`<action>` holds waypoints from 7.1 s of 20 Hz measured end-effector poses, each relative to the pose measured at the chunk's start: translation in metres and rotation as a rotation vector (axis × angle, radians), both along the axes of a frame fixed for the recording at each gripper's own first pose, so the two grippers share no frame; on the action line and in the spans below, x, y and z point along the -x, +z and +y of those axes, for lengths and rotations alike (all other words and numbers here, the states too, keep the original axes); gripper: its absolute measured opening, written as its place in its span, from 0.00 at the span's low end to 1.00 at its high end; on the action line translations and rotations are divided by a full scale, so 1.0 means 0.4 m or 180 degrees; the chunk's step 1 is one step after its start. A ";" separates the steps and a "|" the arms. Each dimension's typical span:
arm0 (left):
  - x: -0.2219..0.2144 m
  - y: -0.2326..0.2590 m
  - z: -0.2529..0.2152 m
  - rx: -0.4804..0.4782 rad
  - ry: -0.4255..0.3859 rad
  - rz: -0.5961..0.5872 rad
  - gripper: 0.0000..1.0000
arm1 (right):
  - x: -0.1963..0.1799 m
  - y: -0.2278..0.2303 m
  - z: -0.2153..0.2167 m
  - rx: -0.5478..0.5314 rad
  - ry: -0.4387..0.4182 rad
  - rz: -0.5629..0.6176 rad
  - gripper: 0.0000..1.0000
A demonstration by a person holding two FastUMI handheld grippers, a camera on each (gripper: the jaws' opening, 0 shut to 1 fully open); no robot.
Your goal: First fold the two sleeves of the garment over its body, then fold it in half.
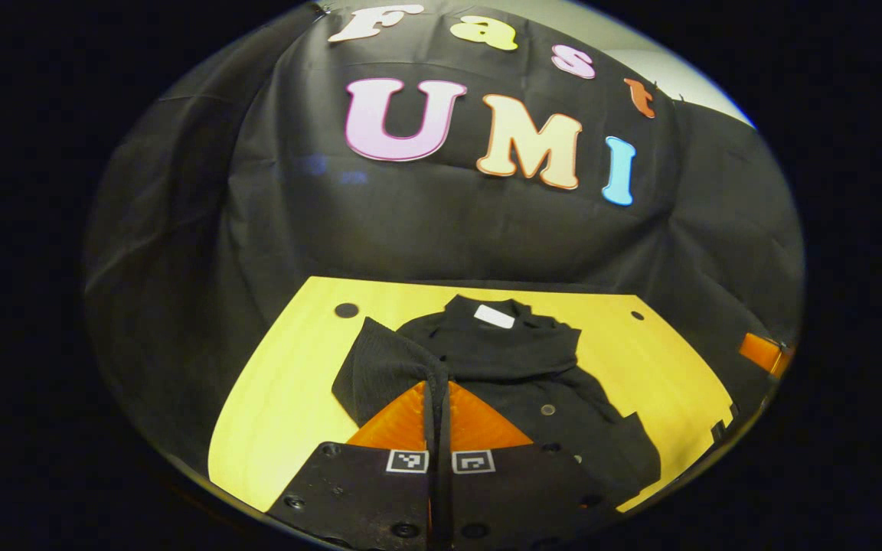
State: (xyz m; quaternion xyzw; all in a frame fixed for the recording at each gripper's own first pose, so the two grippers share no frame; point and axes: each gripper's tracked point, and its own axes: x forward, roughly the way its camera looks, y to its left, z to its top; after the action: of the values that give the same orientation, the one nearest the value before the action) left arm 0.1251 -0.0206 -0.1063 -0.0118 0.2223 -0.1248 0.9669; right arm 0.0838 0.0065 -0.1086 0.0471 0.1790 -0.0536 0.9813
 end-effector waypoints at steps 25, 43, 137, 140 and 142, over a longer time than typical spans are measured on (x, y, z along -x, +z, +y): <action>-0.283 -0.048 -0.660 0.0070 -0.1072 -0.0225 0.00 | 0.117 -0.101 -0.096 -0.0167 -0.0215 0.0337 0.98; -0.341 -0.283 -0.755 -0.0006 -0.0981 0.0207 0.03 | 0.181 -0.165 -0.183 -0.0150 -0.0349 0.0574 0.98; 0.465 -0.451 0.102 -0.0235 0.0419 0.0961 0.00 | 0.291 -0.571 0.100 0.0339 0.1142 0.1531 0.03; 0.442 -0.421 0.083 -0.0131 0.0428 0.0927 0.00 | 0.259 -0.539 0.110 0.0329 0.1109 0.1439 0.03; 0.421 -0.399 0.071 -0.0136 0.0381 0.0872 0.00 | 0.225 -0.515 0.122 0.0347 0.1126 0.1356 0.03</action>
State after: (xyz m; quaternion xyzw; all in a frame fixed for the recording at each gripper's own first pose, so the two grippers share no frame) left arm -0.0433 0.0077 -0.2659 -0.0214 0.3536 -0.0593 0.9333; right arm -0.0061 0.0554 -0.3147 -0.0500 0.3835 0.1002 0.9167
